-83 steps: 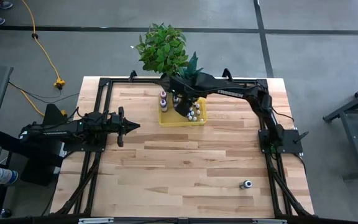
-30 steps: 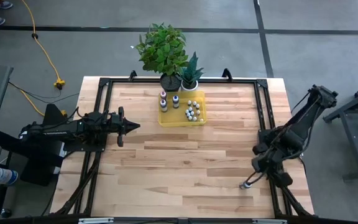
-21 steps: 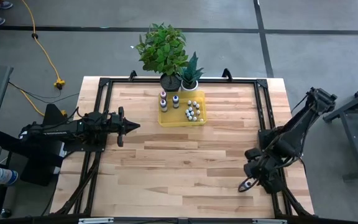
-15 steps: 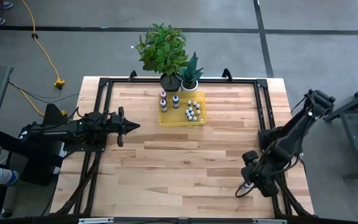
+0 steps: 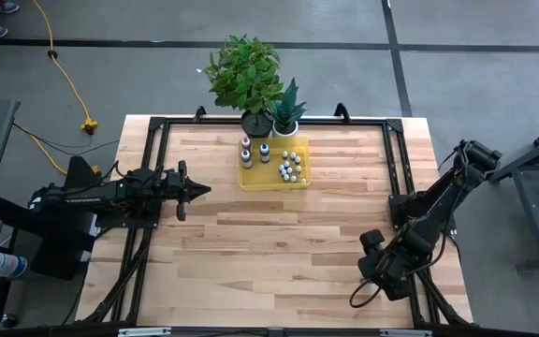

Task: Pick & Place food coloring
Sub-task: Put the large black food coloring bottle into the yellow bin

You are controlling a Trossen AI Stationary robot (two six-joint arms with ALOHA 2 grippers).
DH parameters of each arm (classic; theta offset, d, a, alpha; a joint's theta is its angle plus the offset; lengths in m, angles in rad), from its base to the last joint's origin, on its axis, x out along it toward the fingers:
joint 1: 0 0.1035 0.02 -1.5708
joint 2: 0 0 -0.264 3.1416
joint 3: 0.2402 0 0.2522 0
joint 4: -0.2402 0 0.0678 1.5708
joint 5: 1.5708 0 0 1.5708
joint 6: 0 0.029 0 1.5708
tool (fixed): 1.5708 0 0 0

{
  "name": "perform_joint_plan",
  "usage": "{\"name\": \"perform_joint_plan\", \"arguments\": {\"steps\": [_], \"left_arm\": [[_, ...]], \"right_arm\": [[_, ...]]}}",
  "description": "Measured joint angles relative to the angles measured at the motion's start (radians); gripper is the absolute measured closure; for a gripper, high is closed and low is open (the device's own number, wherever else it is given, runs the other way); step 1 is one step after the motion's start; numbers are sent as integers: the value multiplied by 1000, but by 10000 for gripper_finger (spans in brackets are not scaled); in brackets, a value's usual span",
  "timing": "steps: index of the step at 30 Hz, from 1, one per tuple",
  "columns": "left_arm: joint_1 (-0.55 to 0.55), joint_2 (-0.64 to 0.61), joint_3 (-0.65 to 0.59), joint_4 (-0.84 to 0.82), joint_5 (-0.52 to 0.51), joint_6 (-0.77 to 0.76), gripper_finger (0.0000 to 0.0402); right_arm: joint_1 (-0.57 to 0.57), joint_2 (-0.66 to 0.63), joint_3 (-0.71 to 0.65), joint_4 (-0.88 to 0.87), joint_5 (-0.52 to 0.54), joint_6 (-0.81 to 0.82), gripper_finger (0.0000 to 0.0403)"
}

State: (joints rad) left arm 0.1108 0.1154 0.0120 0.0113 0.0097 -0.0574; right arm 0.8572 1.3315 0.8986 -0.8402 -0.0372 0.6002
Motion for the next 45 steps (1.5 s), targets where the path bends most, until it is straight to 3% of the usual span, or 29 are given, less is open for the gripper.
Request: {"name": "perform_joint_plan", "arguments": {"steps": [30,45], "left_arm": [[0,0,0,0,0,0,401],[0,0,0,0,0,0,401]], "right_arm": [[102,11,0,32,86,29,141],[119,11,0,34,91,29,220]]}}
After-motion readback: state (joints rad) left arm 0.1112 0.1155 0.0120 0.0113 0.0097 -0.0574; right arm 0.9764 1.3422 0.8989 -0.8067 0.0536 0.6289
